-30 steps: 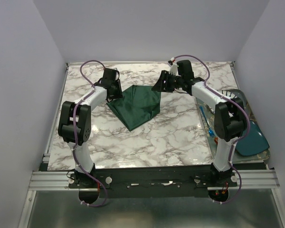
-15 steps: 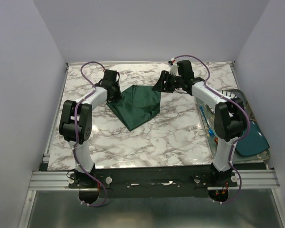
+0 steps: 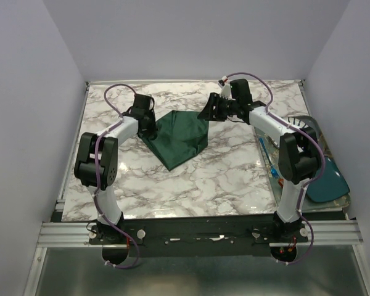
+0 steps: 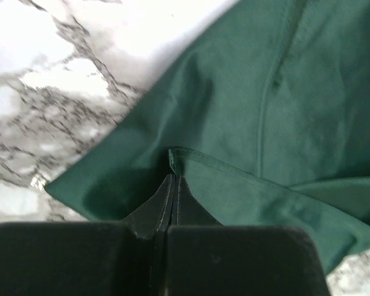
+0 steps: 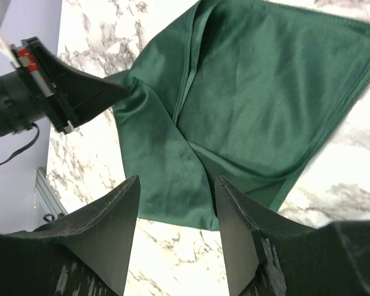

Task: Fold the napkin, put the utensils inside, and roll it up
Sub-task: Fold the napkin

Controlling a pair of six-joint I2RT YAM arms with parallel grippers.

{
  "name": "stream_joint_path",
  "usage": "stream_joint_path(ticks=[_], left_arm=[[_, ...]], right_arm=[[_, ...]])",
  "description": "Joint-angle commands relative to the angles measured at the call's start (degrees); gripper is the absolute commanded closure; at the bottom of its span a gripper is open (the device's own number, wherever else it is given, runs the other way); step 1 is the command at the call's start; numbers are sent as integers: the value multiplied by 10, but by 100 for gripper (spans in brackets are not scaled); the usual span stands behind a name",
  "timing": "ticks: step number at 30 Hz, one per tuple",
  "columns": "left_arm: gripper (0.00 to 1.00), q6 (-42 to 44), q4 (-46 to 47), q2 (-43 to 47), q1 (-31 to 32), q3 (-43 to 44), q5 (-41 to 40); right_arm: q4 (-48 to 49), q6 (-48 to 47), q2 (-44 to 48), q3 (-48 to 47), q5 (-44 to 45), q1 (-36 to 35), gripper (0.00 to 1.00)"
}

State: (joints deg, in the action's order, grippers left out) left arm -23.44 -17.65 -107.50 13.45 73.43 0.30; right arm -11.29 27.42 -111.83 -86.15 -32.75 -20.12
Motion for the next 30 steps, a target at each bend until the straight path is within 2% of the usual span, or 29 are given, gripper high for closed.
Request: stream_joint_path(ticks=[1,6,8,12,16,19,25,28,29,30], left_arm=[[100,-23,30,78,7,-42,106],[100,-82,96,147,39,-147,188],[100,-103,148,166,64,-180,220],[100,-141,173,195,114,-229,230],[100,-200,259,201,168,-274,260],[100,-213,278,197,223,-290,261],[88,-239,314,177,317,-304,262],[74,-240,321,165,337,-309,277],[66,-237,324,164,346,-312,283],[63,-231,324,162,349,-312,299]], right_arm=[[-19,6,49,26,12,4,40],[-42,-1,107,58,51,6,40],[-54,-13,119,70,66,9,40],[-76,-23,149,104,89,10,39],[-81,-26,174,141,109,10,39],[-88,-40,184,168,121,10,39],[-96,-56,191,196,126,10,39],[-103,-61,195,201,120,10,39],[-104,-64,196,208,120,10,39],[-105,-66,198,214,120,10,39]])
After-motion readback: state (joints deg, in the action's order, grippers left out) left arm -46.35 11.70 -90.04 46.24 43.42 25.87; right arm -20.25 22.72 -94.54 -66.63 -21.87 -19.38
